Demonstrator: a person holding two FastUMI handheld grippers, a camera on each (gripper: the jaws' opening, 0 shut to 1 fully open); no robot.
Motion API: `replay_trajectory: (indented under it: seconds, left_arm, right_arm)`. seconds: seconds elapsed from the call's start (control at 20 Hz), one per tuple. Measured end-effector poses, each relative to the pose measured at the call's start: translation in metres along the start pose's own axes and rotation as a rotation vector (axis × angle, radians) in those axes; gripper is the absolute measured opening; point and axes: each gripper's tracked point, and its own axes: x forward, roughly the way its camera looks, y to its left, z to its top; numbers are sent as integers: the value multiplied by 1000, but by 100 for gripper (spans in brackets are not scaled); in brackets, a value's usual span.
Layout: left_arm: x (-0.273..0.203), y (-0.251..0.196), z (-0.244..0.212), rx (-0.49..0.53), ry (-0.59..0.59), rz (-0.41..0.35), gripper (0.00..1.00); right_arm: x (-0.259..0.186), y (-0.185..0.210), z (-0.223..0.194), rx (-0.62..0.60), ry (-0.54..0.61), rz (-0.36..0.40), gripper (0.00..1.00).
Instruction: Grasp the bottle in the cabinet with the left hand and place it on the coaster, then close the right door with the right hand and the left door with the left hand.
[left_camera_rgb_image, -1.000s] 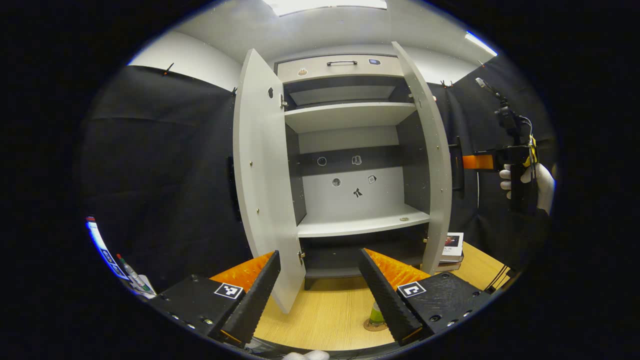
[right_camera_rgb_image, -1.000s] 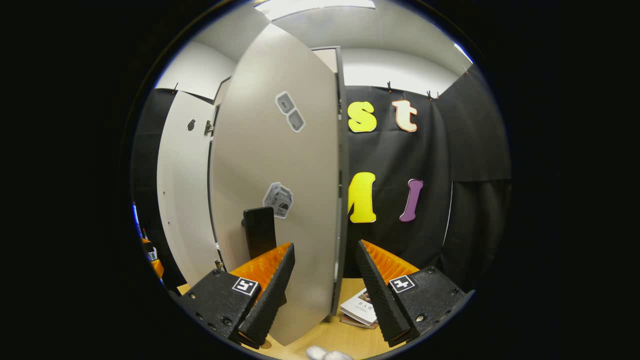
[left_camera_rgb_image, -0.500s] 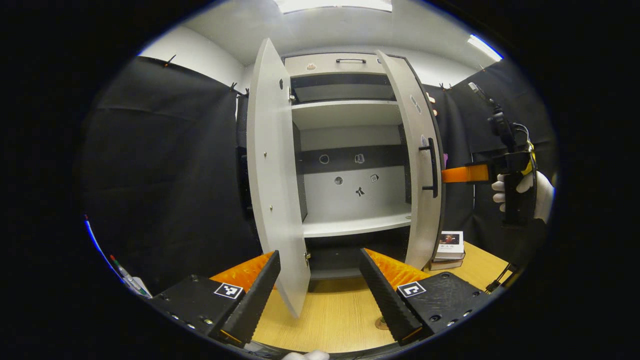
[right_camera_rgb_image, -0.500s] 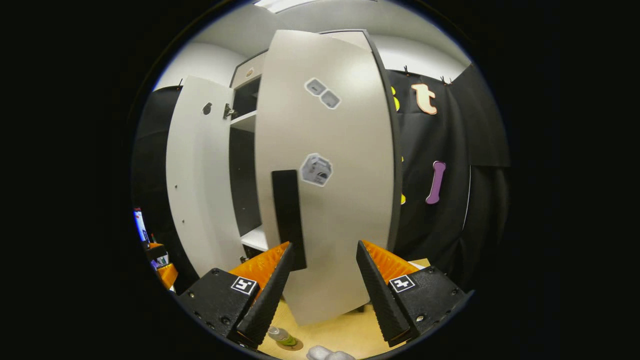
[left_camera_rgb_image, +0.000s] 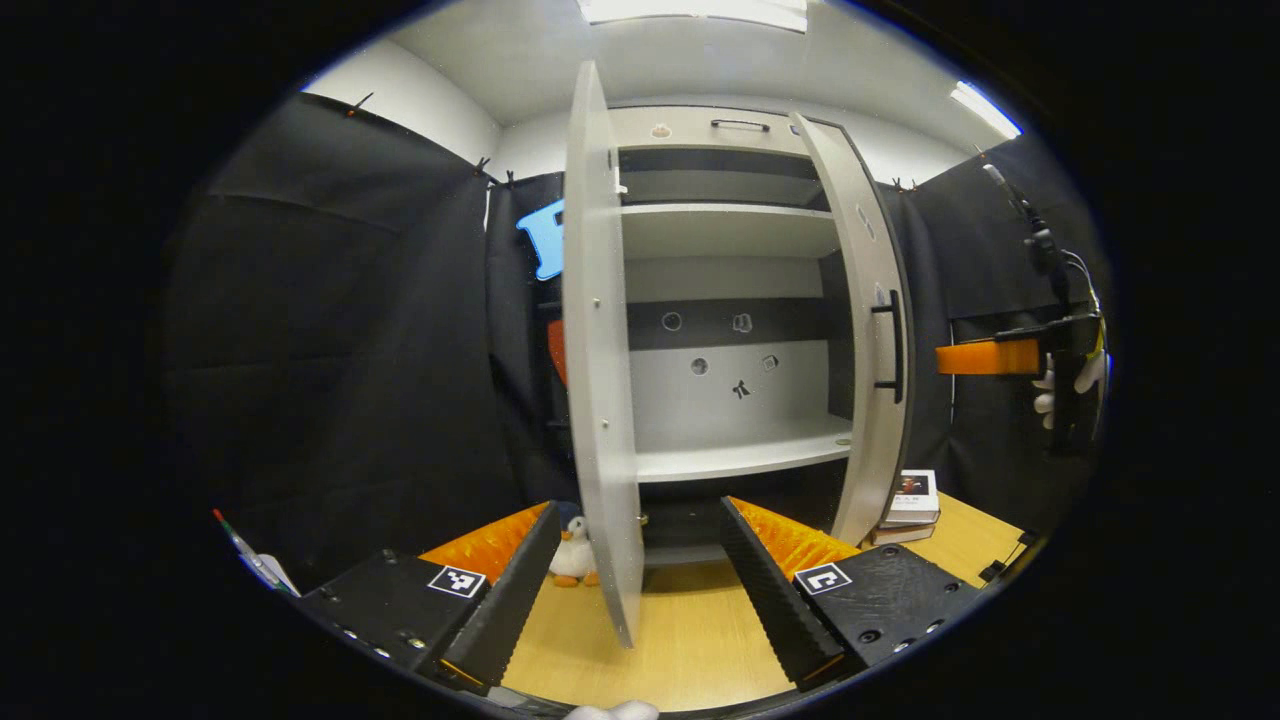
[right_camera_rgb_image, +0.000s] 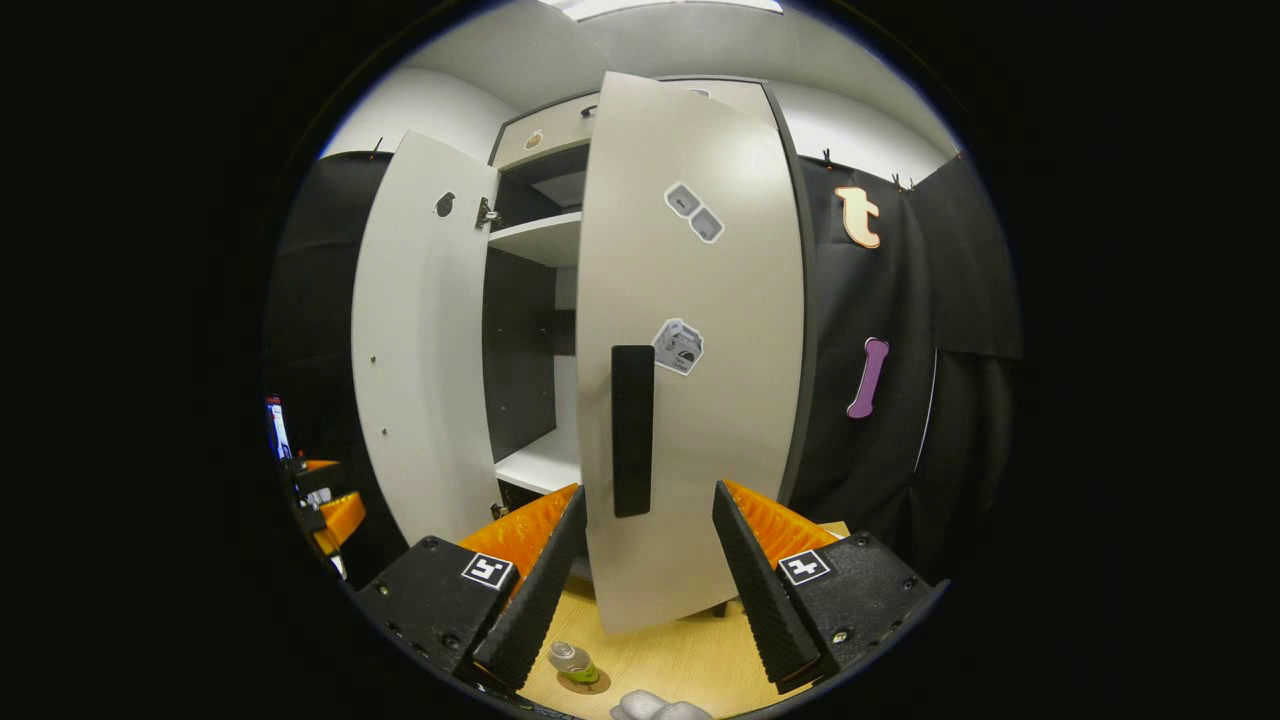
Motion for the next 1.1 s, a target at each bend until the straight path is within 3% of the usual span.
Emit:
replay_trajectory:
  seconds: [0.15,0.3,0.55,0.95,1.1]
  left_arm:
    - [12,44,11,12,-26,56,96]
    - [29,103,21,18,-38,170,96]
    - [67,148,43,-21,-77,221,96]
    - [100,138,57,-18,-104,206,96]
    - [96,137,61,18,-114,250,89]
  right_arm:
    - [-16,3,-11,-19,22,-23,79]
    - [-34,1,-22,-35,57,-48,79]
    - [-53,-11,-35,-20,104,-100,79]
    - [-64,-38,-39,45,107,-135,79]
    - [-62,-42,-39,60,106,-113,79]
